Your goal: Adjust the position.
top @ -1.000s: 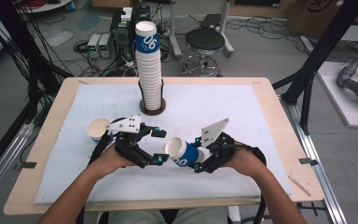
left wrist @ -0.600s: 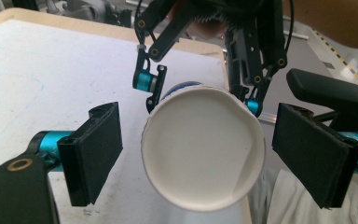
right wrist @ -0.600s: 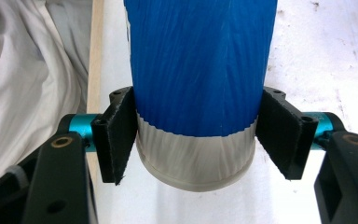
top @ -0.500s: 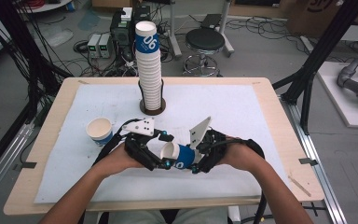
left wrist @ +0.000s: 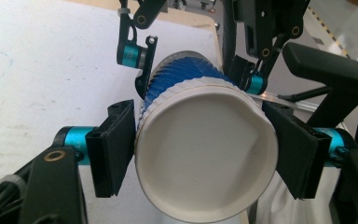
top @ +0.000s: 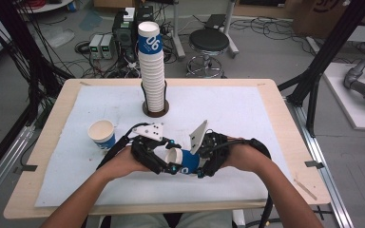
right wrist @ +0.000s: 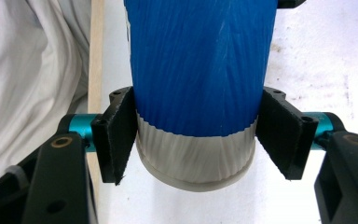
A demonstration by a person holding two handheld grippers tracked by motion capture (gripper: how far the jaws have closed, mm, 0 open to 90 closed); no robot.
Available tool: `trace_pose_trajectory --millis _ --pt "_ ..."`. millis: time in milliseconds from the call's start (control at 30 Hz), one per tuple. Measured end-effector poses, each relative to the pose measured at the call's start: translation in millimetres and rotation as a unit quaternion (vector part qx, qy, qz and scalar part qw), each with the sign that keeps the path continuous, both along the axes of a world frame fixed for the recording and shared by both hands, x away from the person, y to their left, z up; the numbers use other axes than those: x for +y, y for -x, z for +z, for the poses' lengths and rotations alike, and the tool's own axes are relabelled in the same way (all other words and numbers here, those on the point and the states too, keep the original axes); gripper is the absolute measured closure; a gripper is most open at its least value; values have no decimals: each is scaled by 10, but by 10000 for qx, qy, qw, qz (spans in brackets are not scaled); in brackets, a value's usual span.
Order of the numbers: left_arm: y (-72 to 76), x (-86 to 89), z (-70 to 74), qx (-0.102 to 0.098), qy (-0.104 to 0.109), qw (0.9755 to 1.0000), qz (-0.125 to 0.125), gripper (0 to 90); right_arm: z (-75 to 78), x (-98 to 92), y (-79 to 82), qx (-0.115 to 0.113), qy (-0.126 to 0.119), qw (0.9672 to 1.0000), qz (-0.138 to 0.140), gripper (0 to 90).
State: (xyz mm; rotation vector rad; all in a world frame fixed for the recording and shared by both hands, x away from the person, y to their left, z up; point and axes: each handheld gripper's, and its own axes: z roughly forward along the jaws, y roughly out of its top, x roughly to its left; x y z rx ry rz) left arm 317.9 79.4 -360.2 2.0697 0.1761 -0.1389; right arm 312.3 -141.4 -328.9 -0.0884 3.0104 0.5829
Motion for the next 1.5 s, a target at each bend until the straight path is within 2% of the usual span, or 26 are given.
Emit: trace_pose_trajectory --millis 133,233,333,400,500,633,733,833,933,1033,1100,1233,1367,1500 --pt "19 -11 -8 -185 -81 9998 -24 300 -3 13 7 -53 114 9999 19 327" --pt "18 4 7 -274 -13 9996 20 304 -5 -3 -7 -21 55 10000 7 261" --pt "17 29 22 -257 170 9995 45 304 1 -56 -10 60 -353 9993 -70 207" --pt "17 49 21 -254 281 9993 35 304 20 -109 -13 75 -609 9981 -56 207" --pt "18 73 7 -254 389 9989 83 304 57 -211 -39 219 -1027 9942 -212 207" --pt "7 125 -24 -266 588 9978 139 304 99 -330 -41 188 -1489 9880 -367 207" --pt "2 172 -51 -259 786 9965 151 303 107 -427 -40 166 -1945 9799 -413 207" --pt "2 210 -72 -274 922 9951 212 303 88 -522 -30 144 -2255 9725 -568 207" --pt "0 237 -87 -297 1036 9938 287 302 51 -612 -21 174 -2601 9631 -669 207" --pt "0 252 -103 -341 1128 9925 316 302 5 -706 -2 194 -2864 9547 -784 207" --pt "-3 262 -115 -375 1183 9917 337 302 -35 -765 11 215 -3066 9473 -902 206" --pt "-3 280 -141 -416 1378 9887 417 302 -115 -864 36 106 -3360 9361 -1039 206" --pt "0 292 -159 -430 1576 9854 477 302 -194 -946 79 17 -3725 9203 -1195 200" --pt "-2 300 -179 -432 1693 9833 517 302 -269 -996 116 -42 -4025 9064 -1283 200"
